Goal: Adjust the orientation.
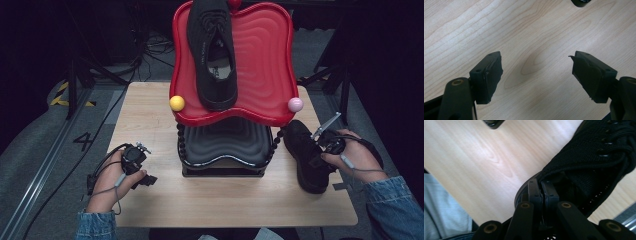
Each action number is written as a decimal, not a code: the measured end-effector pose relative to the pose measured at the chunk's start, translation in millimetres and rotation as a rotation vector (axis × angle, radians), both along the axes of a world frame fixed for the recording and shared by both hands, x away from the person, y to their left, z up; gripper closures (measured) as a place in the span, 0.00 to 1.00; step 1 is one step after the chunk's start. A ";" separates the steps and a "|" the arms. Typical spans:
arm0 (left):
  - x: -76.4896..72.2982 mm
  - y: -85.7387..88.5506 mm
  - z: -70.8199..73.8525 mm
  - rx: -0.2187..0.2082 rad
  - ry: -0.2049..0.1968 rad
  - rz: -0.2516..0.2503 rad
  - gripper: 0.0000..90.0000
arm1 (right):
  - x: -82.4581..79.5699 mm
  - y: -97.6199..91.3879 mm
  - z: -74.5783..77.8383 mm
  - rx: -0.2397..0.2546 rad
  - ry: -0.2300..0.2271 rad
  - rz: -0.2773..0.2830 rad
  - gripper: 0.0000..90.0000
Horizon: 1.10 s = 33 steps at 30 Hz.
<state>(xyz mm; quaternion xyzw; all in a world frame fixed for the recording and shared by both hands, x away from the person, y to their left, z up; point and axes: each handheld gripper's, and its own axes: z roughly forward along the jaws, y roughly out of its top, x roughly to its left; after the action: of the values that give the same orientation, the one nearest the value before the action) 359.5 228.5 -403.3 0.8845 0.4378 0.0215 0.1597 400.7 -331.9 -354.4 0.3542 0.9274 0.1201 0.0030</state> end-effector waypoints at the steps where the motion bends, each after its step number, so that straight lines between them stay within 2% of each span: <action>1: -0.1 -0.2 0.0 0.001 0.001 -0.001 0.28 | -1.5 0.7 -1.3 -0.012 0.007 0.003 0.96; 3: 0.2 -0.5 -0.1 0.009 -0.004 -0.006 0.28 | -3.1 0.1 -3.2 -0.010 0.020 0.006 0.89; 4: 0.2 -0.7 -0.4 0.009 -0.002 -0.006 0.28 | -4.1 -0.8 -3.2 -0.003 0.026 0.003 0.81; 6: 0.4 -1.3 -1.6 -0.004 0.009 -0.005 0.28 | -7.1 -1.2 -4.5 0.005 0.047 0.025 0.73; 9: 1.2 -1.4 -2.8 0.014 0.009 -0.008 0.28 | -11.7 -0.7 -9.5 -0.007 0.065 0.048 0.71; 16: 1.0 -2.3 -5.4 0.001 0.021 -0.001 0.28 | -14.7 0.4 -30.5 -0.016 0.107 0.061 0.73; 18: 2.0 -1.4 -6.8 -0.007 0.021 -0.009 0.27 | -16.0 1.2 -34.6 -0.038 0.112 0.078 0.74; 23: 2.5 -0.7 -9.7 -0.006 0.034 0.002 0.27 | -18.2 -2.7 -43.3 -0.047 0.138 0.076 0.83; 28: 3.0 0.0 -10.9 -0.005 0.037 0.008 0.27 | -18.6 -1.4 -47.9 -0.026 0.138 0.100 0.90; 33: 3.2 0.8 -11.8 -0.007 0.038 0.009 0.27 | -19.2 -2.0 -48.9 -0.009 0.138 0.104 0.92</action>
<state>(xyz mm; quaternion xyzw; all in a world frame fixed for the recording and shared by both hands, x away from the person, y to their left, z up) 362.7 229.3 -415.2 0.8822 0.4449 0.0041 0.1542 381.5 -333.9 -403.4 0.3130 0.9431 0.0911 -0.0653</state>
